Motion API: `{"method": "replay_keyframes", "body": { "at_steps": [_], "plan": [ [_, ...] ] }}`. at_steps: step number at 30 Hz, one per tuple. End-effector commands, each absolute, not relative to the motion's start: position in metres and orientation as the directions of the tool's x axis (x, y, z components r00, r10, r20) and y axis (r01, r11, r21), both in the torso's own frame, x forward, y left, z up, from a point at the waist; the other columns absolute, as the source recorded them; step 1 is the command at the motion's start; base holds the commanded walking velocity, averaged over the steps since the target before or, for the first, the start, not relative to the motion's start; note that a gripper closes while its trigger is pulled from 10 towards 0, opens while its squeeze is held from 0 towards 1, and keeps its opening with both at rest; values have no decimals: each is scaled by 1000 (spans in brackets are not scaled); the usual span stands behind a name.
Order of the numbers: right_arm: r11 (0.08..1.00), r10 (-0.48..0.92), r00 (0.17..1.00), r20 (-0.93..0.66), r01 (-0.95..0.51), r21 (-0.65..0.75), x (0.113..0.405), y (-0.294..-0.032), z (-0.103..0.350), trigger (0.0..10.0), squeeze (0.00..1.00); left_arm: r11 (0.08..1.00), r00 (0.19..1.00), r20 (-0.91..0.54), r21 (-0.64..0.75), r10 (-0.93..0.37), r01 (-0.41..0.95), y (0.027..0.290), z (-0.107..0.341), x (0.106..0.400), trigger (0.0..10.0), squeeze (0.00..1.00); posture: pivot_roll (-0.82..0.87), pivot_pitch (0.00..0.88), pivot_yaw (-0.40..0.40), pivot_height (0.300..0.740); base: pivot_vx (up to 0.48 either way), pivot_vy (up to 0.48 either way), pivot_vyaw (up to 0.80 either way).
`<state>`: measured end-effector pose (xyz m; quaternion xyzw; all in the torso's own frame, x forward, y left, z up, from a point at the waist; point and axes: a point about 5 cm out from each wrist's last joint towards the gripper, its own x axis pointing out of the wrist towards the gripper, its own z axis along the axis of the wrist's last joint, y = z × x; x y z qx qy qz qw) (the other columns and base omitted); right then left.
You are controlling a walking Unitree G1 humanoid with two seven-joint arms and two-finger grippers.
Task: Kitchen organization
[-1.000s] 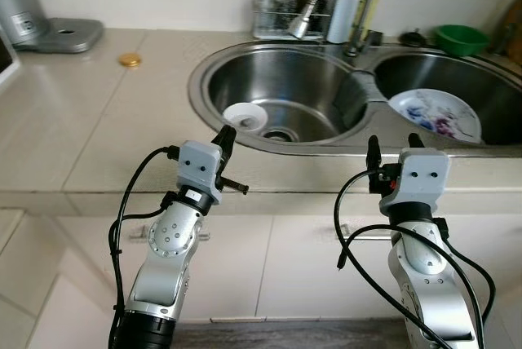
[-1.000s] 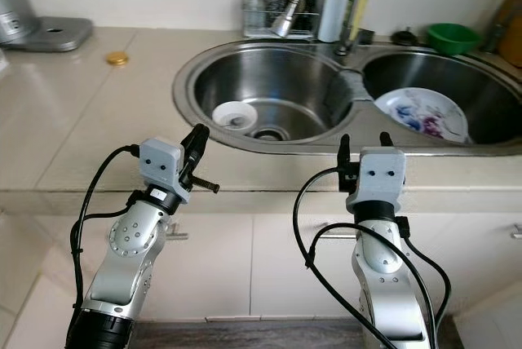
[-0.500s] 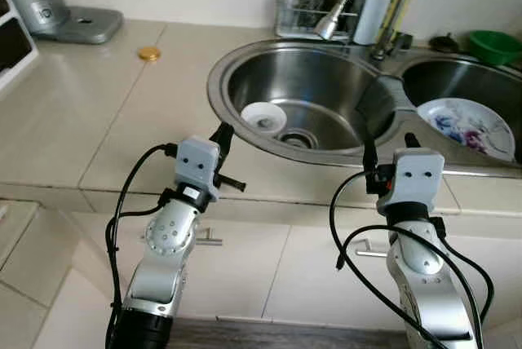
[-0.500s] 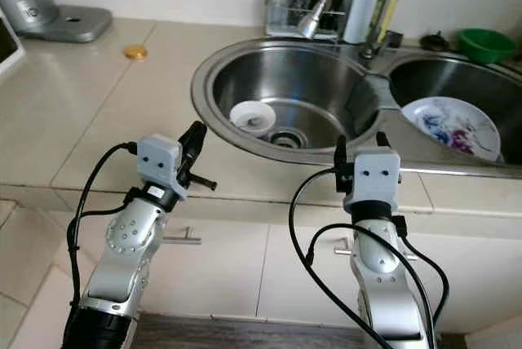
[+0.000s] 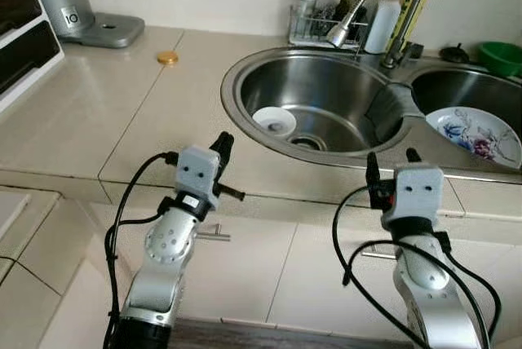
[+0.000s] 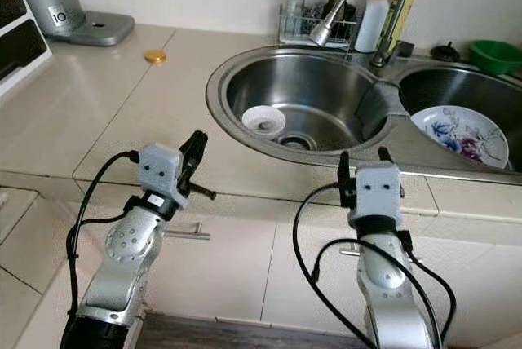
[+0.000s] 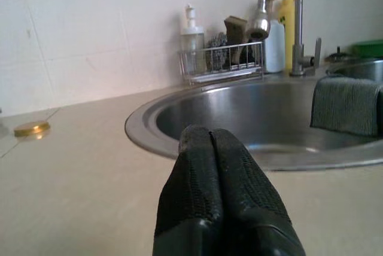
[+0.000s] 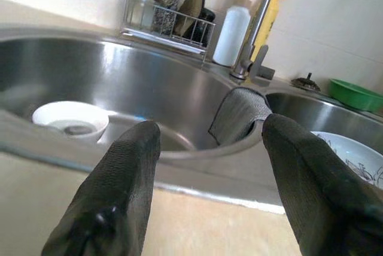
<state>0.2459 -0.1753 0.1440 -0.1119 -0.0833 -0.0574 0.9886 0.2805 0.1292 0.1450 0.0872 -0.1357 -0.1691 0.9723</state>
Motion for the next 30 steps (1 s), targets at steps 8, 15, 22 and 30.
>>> {"method": "replay_keyframes", "body": {
  "at_steps": [8, 15, 22, 30],
  "plan": [
    [961, -81, 981, 176, 124, -248, 236, -175, 144, 10000, 0, 915, 890, 250, 239, -381, 325, 123, 150, 278, 10000, 0, 111, 0, -46, 740, 0, 0, 0],
    [965, -85, 977, 197, 130, -228, 239, -174, 149, 10000, 0, 923, 893, 264, 230, -365, 310, 125, 153, 278, 10000, 0, 117, 0, -48, 740, 0, 0, 0],
    [966, -78, 975, 208, 126, -225, 240, -172, 150, 10000, 0, 927, 893, 276, 225, -356, 300, 126, 155, 279, 10000, 0, 119, 0, -52, 740, -344, 0, 0],
    [966, -85, 973, 213, 133, -221, 241, -173, 151, 10000, 0, 927, 891, 280, 227, -356, 299, 125, 156, 280, 10000, 0, 119, 0, -52, 740, -360, 0, 0]
  ]
}}
